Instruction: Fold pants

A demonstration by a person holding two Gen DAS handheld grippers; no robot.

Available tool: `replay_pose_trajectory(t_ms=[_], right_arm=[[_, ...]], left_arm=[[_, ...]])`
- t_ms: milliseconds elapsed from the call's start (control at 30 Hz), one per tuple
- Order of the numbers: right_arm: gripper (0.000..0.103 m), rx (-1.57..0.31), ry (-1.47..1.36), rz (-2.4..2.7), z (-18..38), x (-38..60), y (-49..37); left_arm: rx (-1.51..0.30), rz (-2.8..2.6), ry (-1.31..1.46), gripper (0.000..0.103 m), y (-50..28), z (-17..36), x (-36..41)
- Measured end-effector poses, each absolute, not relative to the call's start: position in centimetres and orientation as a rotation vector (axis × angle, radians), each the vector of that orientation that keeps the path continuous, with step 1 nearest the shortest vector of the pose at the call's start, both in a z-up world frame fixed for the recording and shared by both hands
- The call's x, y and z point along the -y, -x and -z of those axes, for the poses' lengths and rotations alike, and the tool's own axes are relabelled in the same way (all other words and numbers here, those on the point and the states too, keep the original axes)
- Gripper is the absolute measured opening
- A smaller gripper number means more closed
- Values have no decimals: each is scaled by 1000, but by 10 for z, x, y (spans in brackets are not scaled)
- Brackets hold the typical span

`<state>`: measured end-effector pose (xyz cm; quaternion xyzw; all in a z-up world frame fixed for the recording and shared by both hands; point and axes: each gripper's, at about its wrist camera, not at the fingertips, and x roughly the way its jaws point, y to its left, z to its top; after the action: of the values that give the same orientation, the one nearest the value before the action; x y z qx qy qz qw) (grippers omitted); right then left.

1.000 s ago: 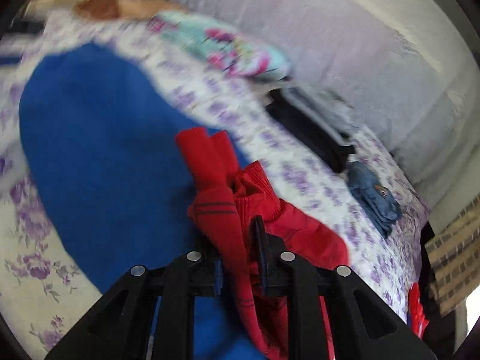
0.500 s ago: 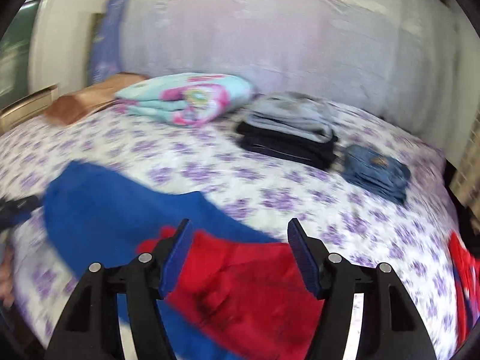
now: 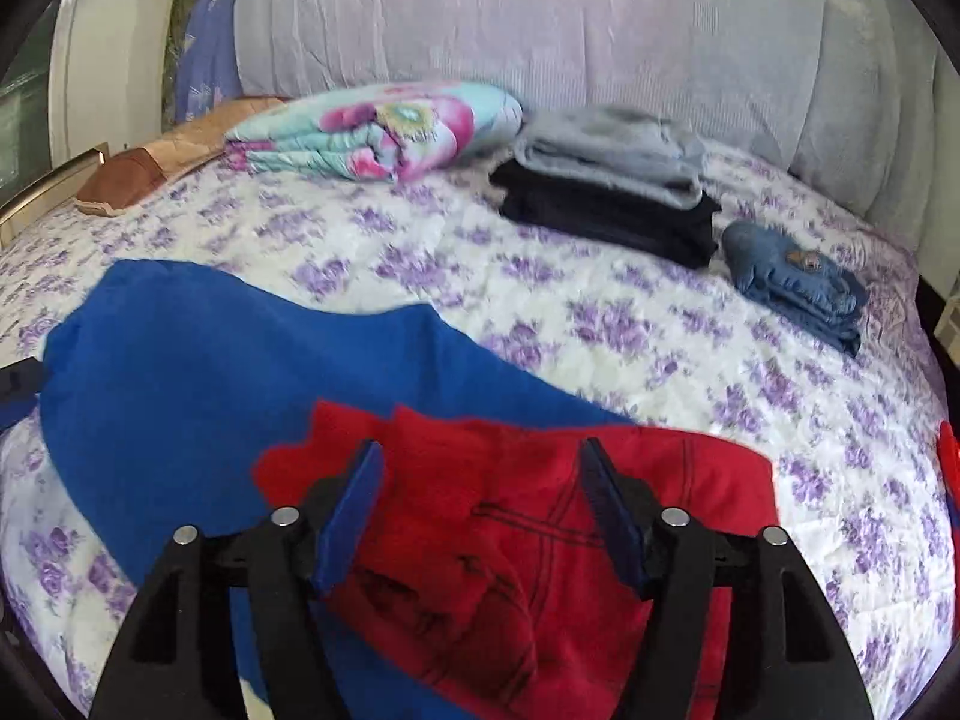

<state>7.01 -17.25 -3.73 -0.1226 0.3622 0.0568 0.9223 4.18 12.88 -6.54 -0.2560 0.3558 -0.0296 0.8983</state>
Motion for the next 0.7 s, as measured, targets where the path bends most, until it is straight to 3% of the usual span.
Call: replay_pose_trajectory(t_ms=[100,600,667,700], right_arm=[[91,-830,278,-163,65,167,-82],[97,-859,132,-239,63,184,-87],[98,-860,129,-242,63,184,-88],[98,-860,127,-242,64,185,-88]], left_arm=[[-751,110,560,98,-51,65,-126],[-808,177,709,98,-105,80,-143],[-788,195,743,95,-105,80,-145],[-785,196,754,83,-104,80,-147]])
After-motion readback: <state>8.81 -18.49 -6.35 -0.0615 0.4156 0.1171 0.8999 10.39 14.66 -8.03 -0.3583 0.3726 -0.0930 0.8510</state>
